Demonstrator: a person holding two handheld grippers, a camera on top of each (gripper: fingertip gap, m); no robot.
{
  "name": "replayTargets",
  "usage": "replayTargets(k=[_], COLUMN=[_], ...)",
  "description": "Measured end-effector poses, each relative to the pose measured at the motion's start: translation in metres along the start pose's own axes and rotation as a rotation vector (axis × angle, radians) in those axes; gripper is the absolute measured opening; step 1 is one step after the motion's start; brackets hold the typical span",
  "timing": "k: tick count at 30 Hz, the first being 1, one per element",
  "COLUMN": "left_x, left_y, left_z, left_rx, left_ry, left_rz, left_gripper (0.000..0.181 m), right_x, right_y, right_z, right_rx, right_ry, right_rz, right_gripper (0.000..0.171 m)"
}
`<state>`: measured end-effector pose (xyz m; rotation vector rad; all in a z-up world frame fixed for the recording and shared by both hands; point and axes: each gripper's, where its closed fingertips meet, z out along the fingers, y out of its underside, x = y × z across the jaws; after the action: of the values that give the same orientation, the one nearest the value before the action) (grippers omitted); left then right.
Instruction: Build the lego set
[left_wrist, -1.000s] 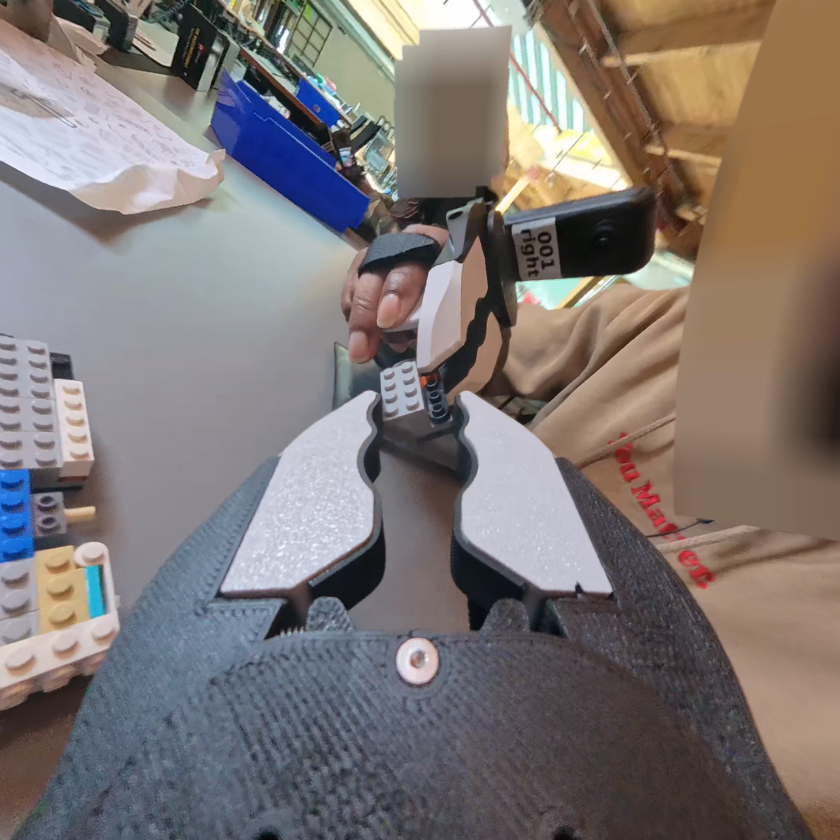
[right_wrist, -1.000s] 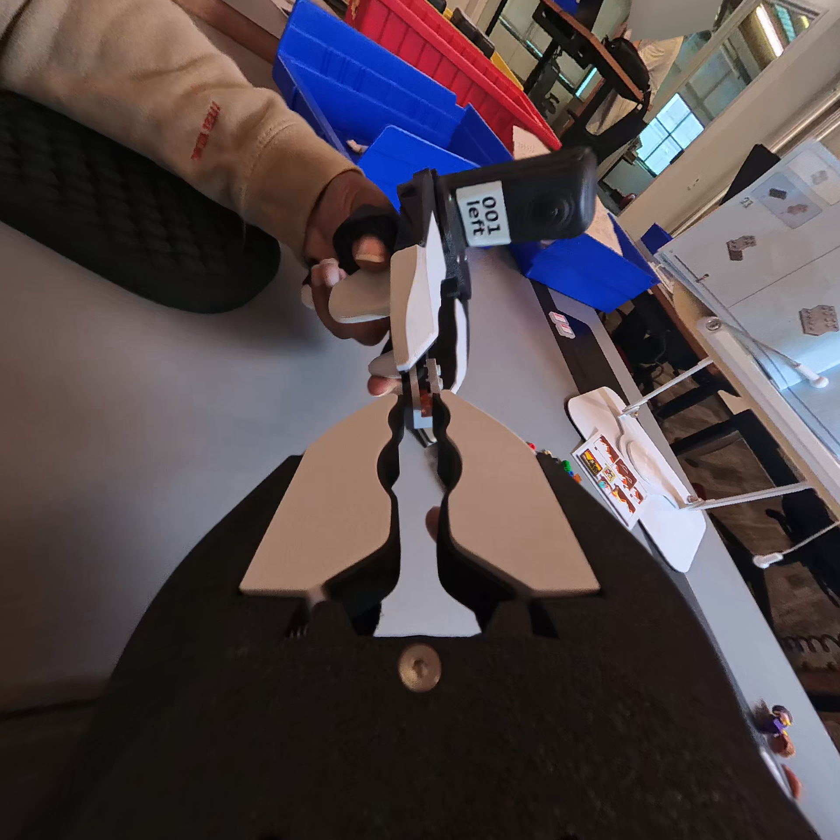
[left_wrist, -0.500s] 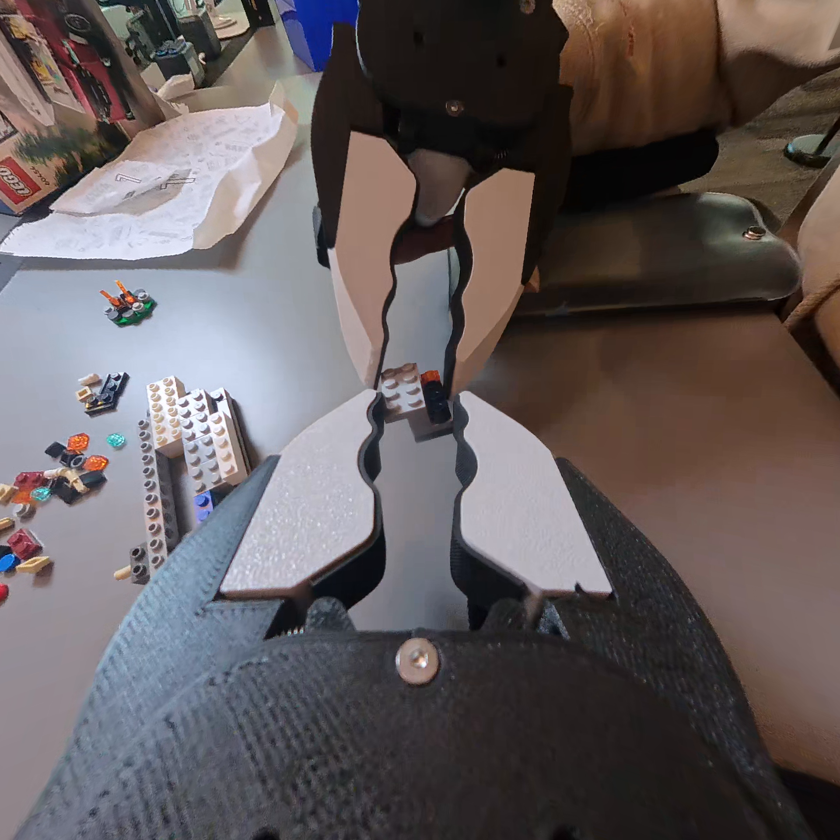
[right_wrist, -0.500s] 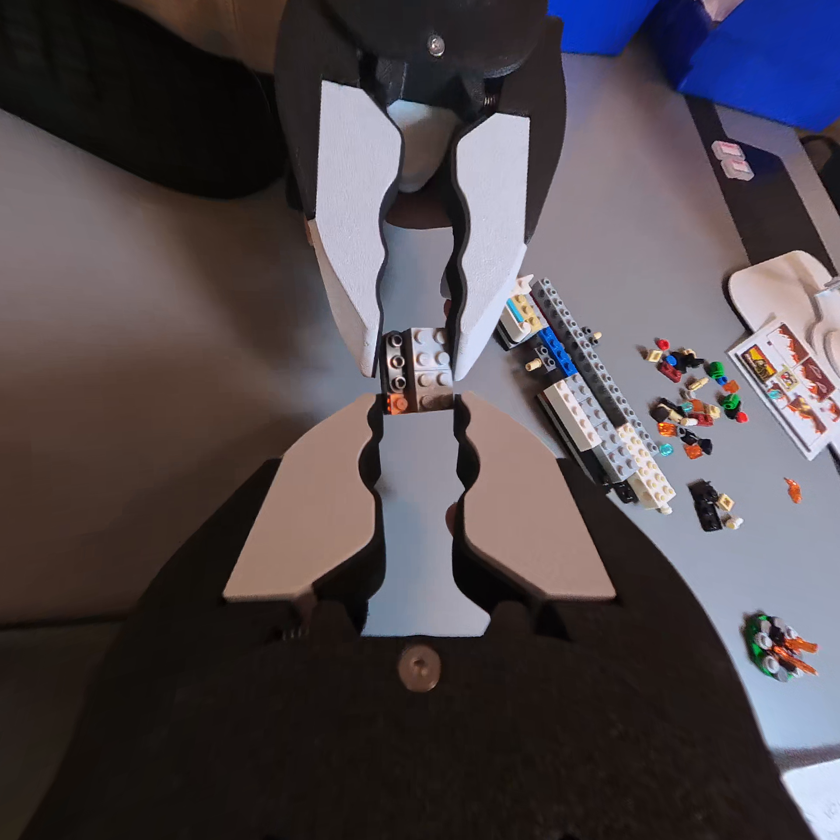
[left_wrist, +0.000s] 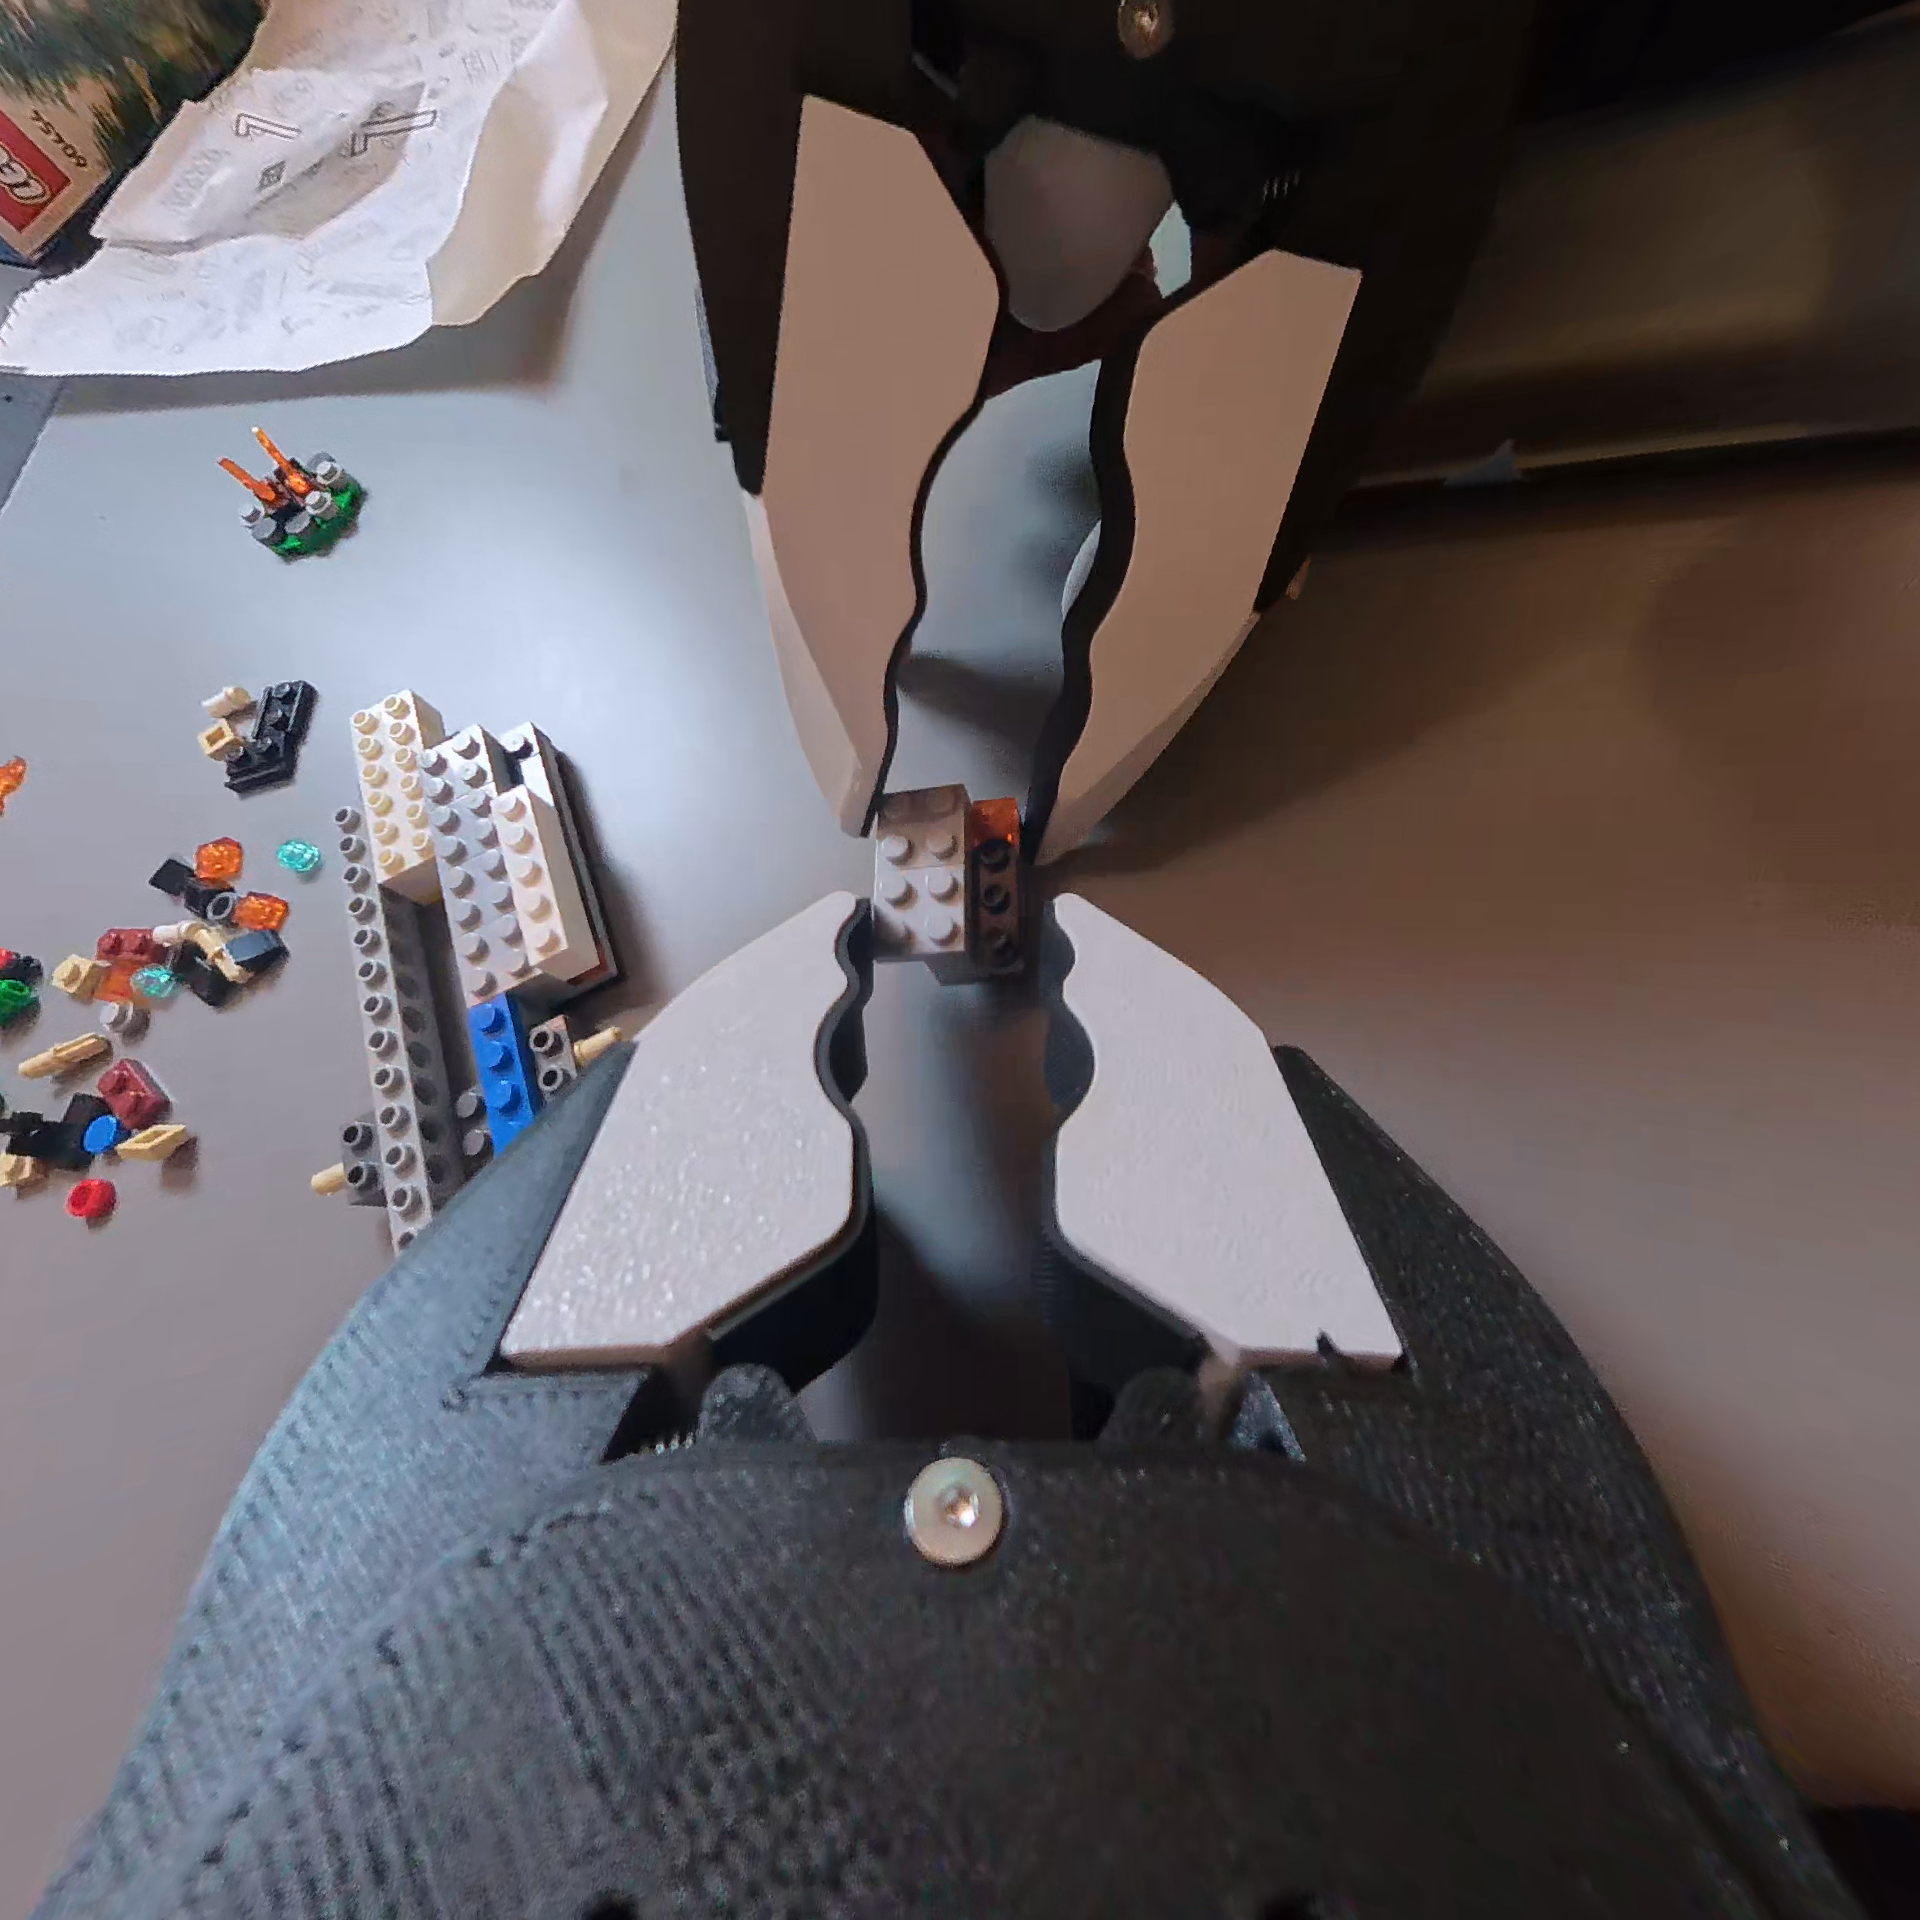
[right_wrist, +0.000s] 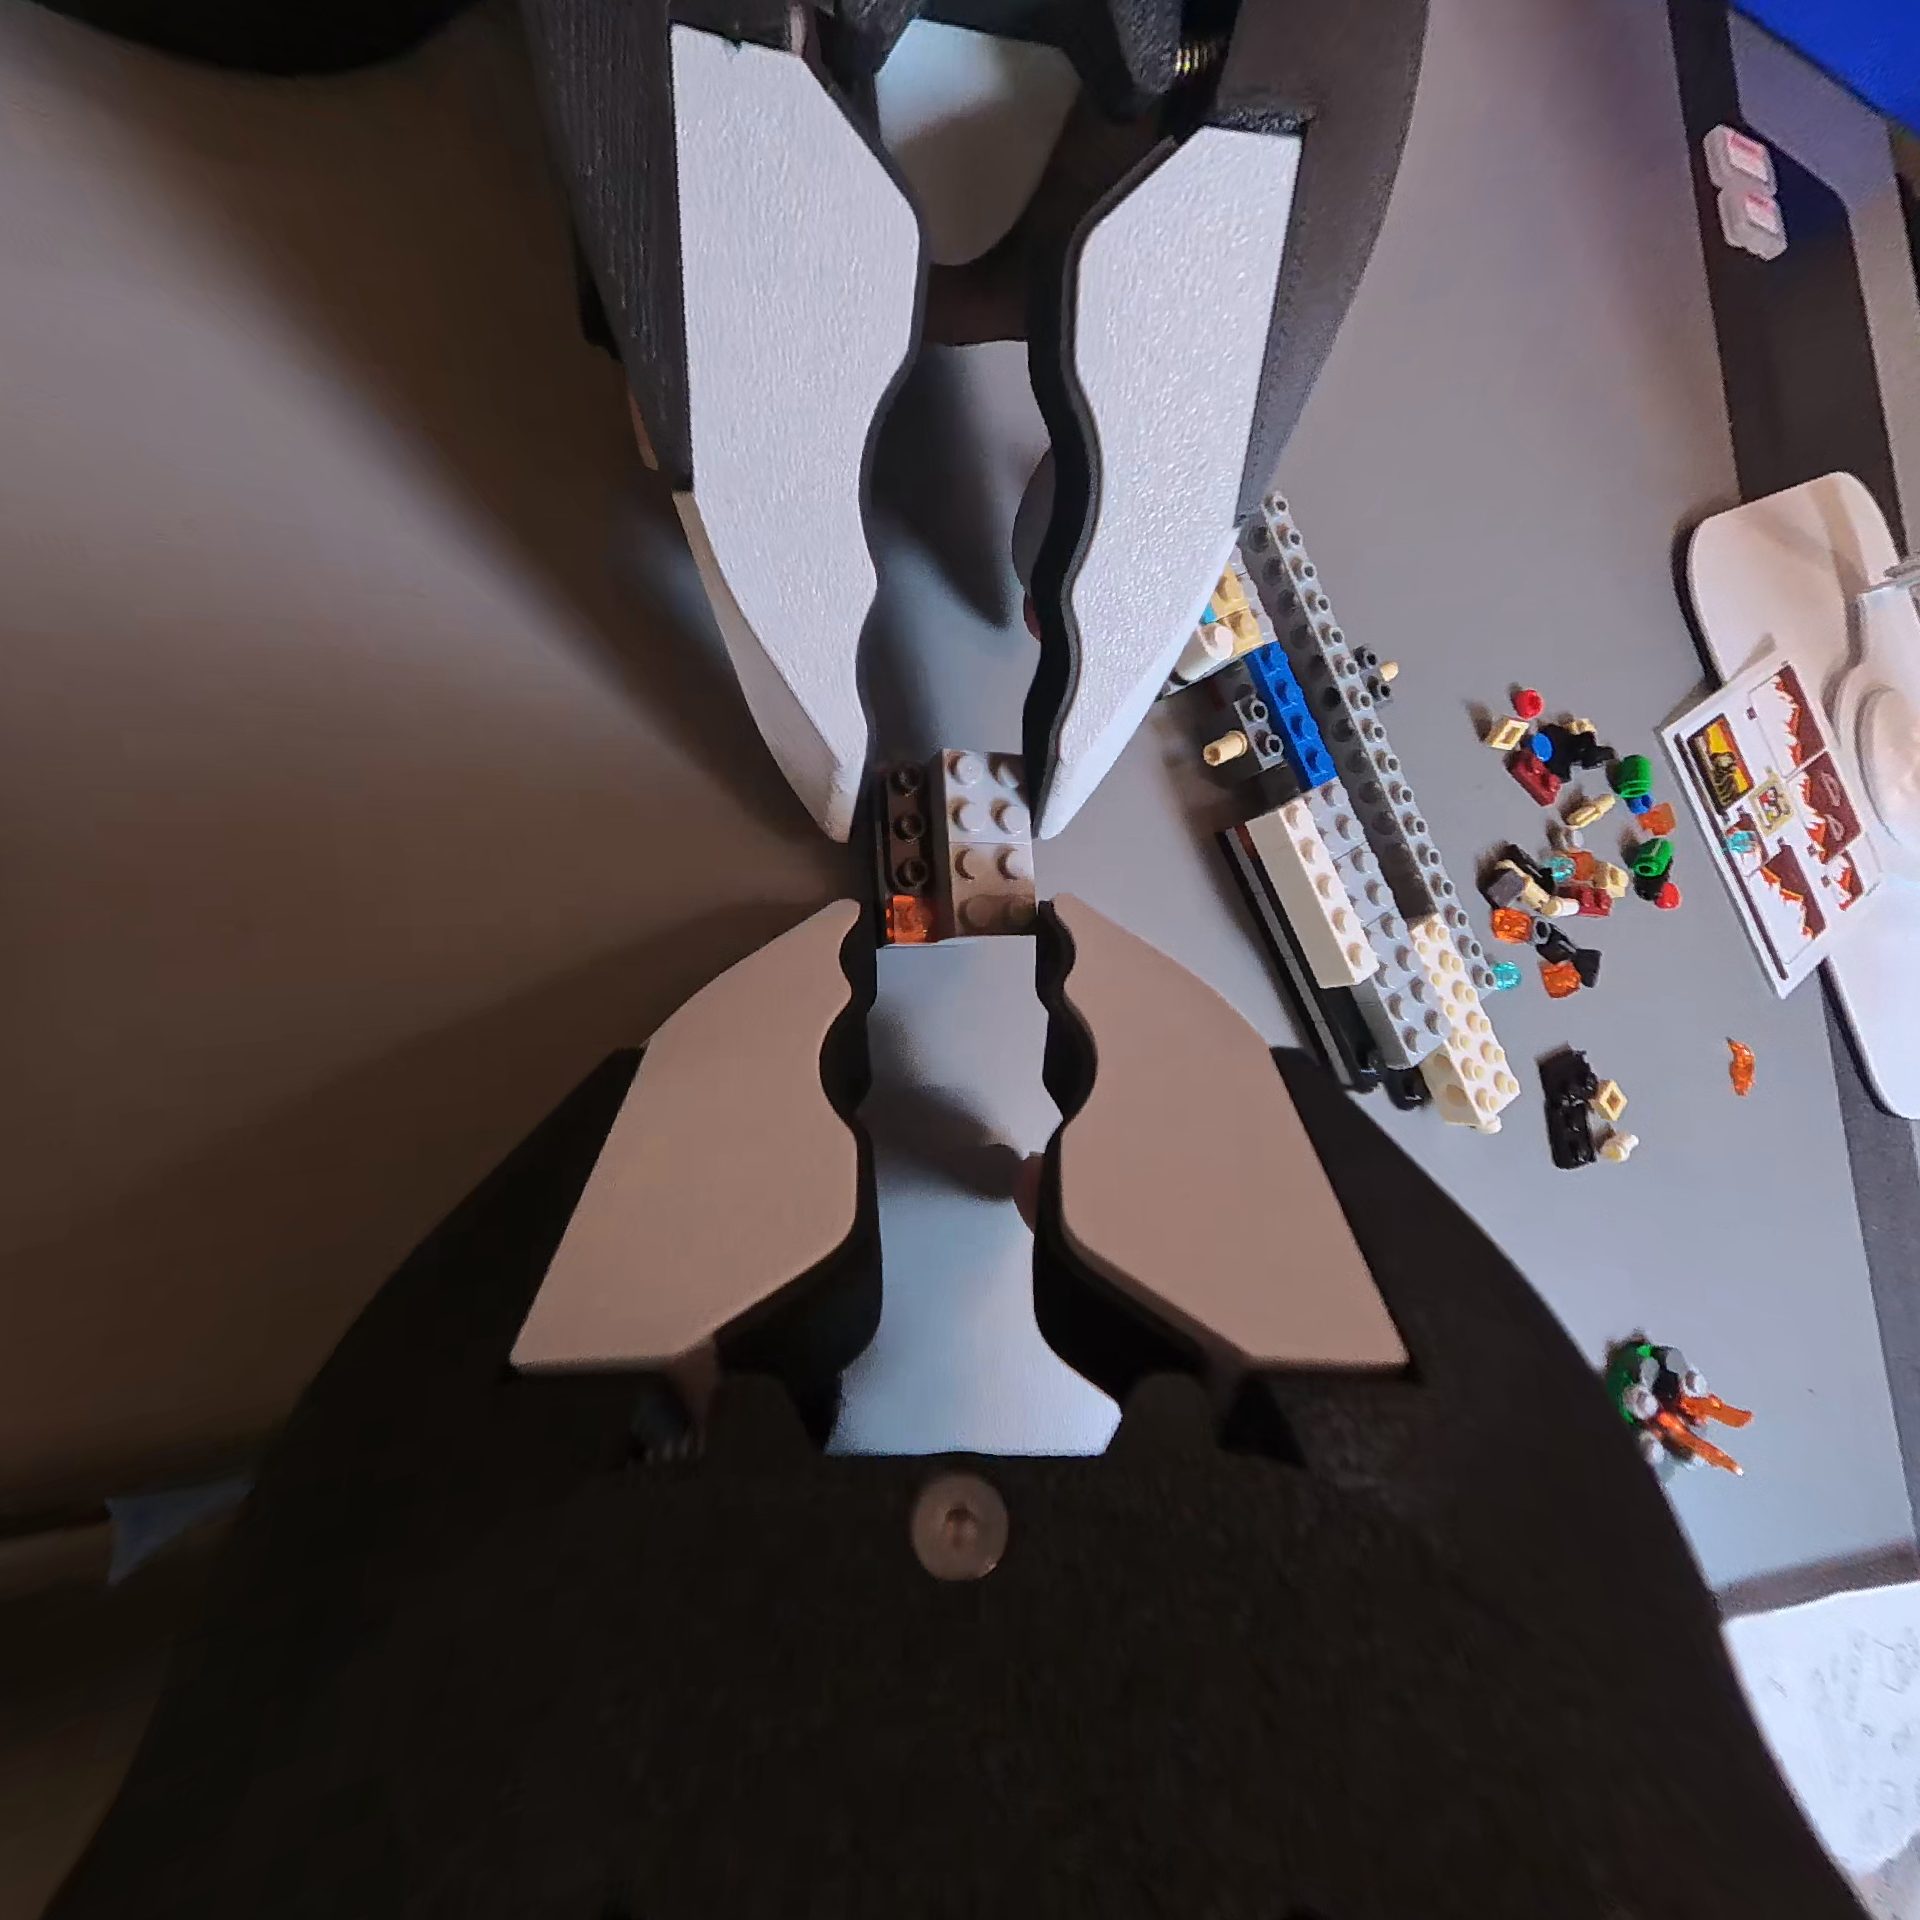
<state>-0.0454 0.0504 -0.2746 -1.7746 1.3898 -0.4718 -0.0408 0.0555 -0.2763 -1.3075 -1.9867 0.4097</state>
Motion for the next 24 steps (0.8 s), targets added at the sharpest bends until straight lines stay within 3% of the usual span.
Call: replayTargets(k=[12,17,24], left_x=[-0.002,-0.012,-0.056], left_y=[0.002,-0.015,-0.029], left_z=[-0.002,-0.014,-0.044], left_rx=[-0.027,0.092,0.274], left_ry=[-0.012,-0.017,-0.212], left_rz=[-0.02,-0.128,-0.248], left_gripper=[0.031,0.035,0.034], right_x=[0.002,0.007,0.039], right_y=[0.002,-0.002,-0.01], right_z=[-0.002,-0.009,-0.026], right_rx=[0.035,0.116,0.276], right_ry=[0.0,-0.012,0.091], right_rz=[0.05,0.142,0.294], right_gripper=[0.033,0.035,0.035])
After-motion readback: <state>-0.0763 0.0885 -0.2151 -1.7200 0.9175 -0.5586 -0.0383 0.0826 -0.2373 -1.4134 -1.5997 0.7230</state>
